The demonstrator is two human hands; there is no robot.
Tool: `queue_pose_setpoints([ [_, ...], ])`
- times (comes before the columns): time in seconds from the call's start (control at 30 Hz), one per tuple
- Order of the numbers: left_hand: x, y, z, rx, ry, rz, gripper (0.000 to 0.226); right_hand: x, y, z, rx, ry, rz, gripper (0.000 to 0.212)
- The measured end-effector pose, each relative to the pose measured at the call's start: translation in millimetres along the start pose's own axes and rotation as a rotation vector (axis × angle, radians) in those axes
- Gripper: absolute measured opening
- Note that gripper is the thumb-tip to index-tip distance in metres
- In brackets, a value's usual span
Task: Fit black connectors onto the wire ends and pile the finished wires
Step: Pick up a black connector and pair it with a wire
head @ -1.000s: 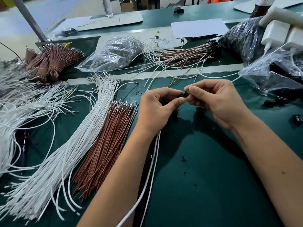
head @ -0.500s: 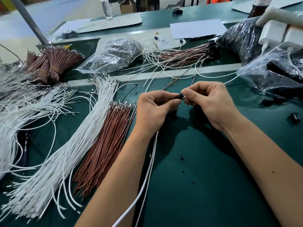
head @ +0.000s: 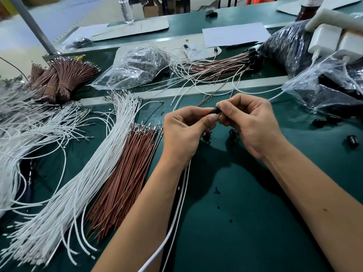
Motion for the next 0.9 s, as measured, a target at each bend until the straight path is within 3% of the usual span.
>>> queue_pose_setpoints([
  [0.27, -1.0, -5.8, -3.4, 0.122, -0.037, 0.143, 0.011, -7.4, -9.9, 10.6, 0.121, -0.072, 0.035, 0.024],
  [0.53, 0.0, -4.9, -5.6, 0.112, -0.081, 0.178, 0.009, -6.7, -25.3, 3.4, 0.260, -0.109, 0.187, 0.011],
  [0.77, -1.4, 5.9, 1.4, -0.213, 0.002, -0.010, 0.013, -6.1, -20.6, -2.5, 0.402, -0.196, 0.175, 0.007],
  [0.9, -2.5, 7.4, 3.8, -0.287, -0.026, -0.025, 0.011, -5.2, -17.9, -3.6, 0.512, -0.267, 0.182, 0.005],
])
Point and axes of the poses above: each hand's wrist, its own x-axis away from the middle knuckle, its own z-axis out of the back of the hand, y = z × x, the point moved 8 cm from there along -x, towards the middle knuckle, and after that the axes turned 9 degrees about z, right-handed, at the moved point
